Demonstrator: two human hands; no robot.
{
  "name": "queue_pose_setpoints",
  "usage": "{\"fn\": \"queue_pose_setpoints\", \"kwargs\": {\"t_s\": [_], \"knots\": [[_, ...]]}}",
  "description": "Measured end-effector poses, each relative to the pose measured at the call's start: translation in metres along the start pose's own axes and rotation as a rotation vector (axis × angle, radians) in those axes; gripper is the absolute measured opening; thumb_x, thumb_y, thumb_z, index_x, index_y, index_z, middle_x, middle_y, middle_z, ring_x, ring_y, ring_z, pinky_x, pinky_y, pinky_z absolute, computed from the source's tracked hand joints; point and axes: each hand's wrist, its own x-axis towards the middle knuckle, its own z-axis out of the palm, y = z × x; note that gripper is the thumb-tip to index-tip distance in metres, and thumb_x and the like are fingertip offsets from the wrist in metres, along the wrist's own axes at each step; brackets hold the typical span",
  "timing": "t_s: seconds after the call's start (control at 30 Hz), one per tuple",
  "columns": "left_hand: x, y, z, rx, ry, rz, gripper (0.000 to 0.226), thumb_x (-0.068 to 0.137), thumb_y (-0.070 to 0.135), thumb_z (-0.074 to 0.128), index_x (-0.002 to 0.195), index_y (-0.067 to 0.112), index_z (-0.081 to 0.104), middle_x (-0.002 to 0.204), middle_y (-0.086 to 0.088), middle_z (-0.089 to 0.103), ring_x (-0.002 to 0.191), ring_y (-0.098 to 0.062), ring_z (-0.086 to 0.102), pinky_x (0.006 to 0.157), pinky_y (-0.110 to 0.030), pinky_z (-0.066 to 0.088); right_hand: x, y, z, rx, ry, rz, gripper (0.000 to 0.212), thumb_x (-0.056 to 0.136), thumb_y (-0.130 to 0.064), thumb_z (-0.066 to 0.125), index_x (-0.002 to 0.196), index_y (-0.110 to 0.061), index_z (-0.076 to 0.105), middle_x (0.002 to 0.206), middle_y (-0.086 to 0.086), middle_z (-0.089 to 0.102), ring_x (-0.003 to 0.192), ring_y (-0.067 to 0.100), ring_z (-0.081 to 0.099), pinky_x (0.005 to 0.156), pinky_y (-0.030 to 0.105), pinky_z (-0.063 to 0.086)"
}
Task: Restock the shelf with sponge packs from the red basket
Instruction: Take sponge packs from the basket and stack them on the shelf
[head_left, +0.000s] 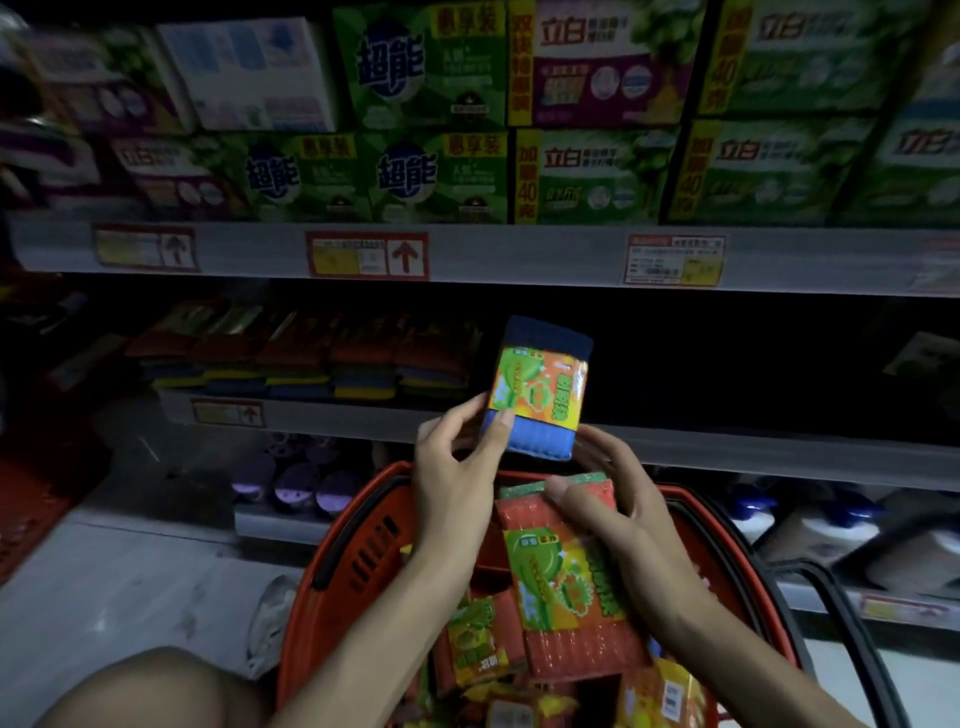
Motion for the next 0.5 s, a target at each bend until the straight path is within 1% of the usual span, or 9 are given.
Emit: {"fn": "queue_pose_setpoints", "kwargs": {"t_s": [0.03, 0.07, 0.1, 0.17, 0.2, 0.27, 0.37, 0.43, 0.5], "knots": [[0.002, 0.001, 0.000, -0.012, 0.008, -0.021, 0.035, 0.092, 0.043, 0.072, 0.124, 0.031, 0.072, 0.123, 0.007, 0.064, 0.110, -0.004, 0.064, 0.092, -0.022, 0.053, 0.003, 0.001, 0.001, -0.033, 0.001, -0.025, 0.072, 0.074, -0.052, 0.079, 0.140, -0.046, 0.051, 0.132, -0.031, 0.059, 0.123, 0.002, 0.062, 0.090, 0.033, 0.060], [0.004, 0.002, 0.001, -0.047, 0.013, -0.052, 0.038, 0.091, 0.042, 0.074, 0.126, 0.028, 0.072, 0.123, 0.007, 0.067, 0.108, -0.002, 0.066, 0.092, -0.021, 0.054, 0.006, 0.002, 0.002, -0.062, 0.002, -0.037, 0.074, 0.075, -0.053, 0.078, 0.143, -0.048, 0.049, 0.133, -0.035, 0.057, 0.124, -0.001, 0.059, 0.094, 0.033, 0.059], [0.006, 0.003, 0.002, -0.093, 0.018, -0.090, 0.040, 0.090, 0.040, 0.075, 0.127, 0.025, 0.072, 0.119, 0.007, 0.071, 0.104, 0.002, 0.068, 0.091, -0.020, 0.056, 0.009, 0.003, 0.002, -0.094, 0.007, -0.042, 0.077, 0.075, -0.055, 0.078, 0.145, -0.050, 0.046, 0.134, -0.036, 0.054, 0.125, -0.003, 0.058, 0.098, 0.035, 0.057], [0.008, 0.005, 0.006, -0.171, 0.041, -0.138, 0.040, 0.087, 0.033, 0.079, 0.124, 0.019, 0.073, 0.104, 0.011, 0.076, 0.092, 0.009, 0.070, 0.087, -0.017, 0.058, 0.016, 0.006, 0.003, -0.171, 0.036, -0.046, 0.081, 0.074, -0.062, 0.079, 0.146, -0.054, 0.043, 0.136, -0.036, 0.050, 0.125, -0.009, 0.054, 0.105, 0.038, 0.052], [0.011, 0.004, 0.008, -0.193, 0.056, -0.149, 0.039, 0.086, 0.030, 0.081, 0.122, 0.018, 0.074, 0.097, 0.011, 0.078, 0.089, 0.008, 0.071, 0.085, -0.018, 0.059, 0.019, 0.008, 0.003, -0.205, 0.053, -0.044, 0.081, 0.074, -0.063, 0.079, 0.146, -0.056, 0.043, 0.134, -0.036, 0.048, 0.122, -0.015, 0.051, 0.106, 0.038, 0.050], [0.017, 0.001, 0.012, -0.229, 0.092, -0.161, 0.032, 0.084, 0.025, 0.084, 0.114, 0.016, 0.077, 0.094, 0.006, 0.080, 0.088, 0.001, 0.074, 0.084, -0.022, 0.060, 0.025, 0.010, 0.003, -0.256, 0.077, -0.035, 0.083, 0.073, -0.068, 0.075, 0.147, -0.056, 0.041, 0.128, -0.033, 0.046, 0.117, -0.019, 0.048, 0.106, 0.036, 0.050], [0.025, -0.001, 0.017, -0.255, 0.151, -0.154, 0.024, 0.081, 0.019, 0.086, 0.102, 0.012, 0.076, 0.095, -0.001, 0.079, 0.087, -0.006, 0.075, 0.075, -0.017, 0.059, 0.033, 0.012, 0.006, -0.275, 0.082, -0.043, 0.088, 0.072, -0.067, 0.071, 0.151, -0.051, 0.038, 0.130, -0.038, 0.044, 0.119, -0.024, 0.043, 0.109, 0.033, 0.045], [0.029, -0.001, 0.020, -0.264, 0.164, -0.156, 0.023, 0.083, 0.017, 0.085, 0.101, 0.009, 0.074, 0.093, -0.003, 0.077, 0.084, -0.003, 0.074, 0.070, -0.013, 0.056, 0.038, 0.013, 0.008, -0.262, 0.070, -0.055, 0.088, 0.073, -0.064, 0.073, 0.153, -0.047, 0.037, 0.134, -0.039, 0.044, 0.124, -0.021, 0.044, 0.111, 0.032, 0.043], [0.033, -0.001, 0.021, -0.265, 0.172, -0.152, 0.019, 0.085, 0.017, 0.082, 0.101, 0.009, 0.073, 0.093, -0.002, 0.077, 0.084, -0.002, 0.074, 0.070, -0.012, 0.055, 0.042, 0.013, 0.010, -0.248, 0.063, -0.047, 0.094, 0.071, -0.068, 0.073, 0.154, -0.043, 0.037, 0.141, -0.033, 0.046, 0.132, -0.010, 0.045, 0.113, 0.037, 0.043]]}}
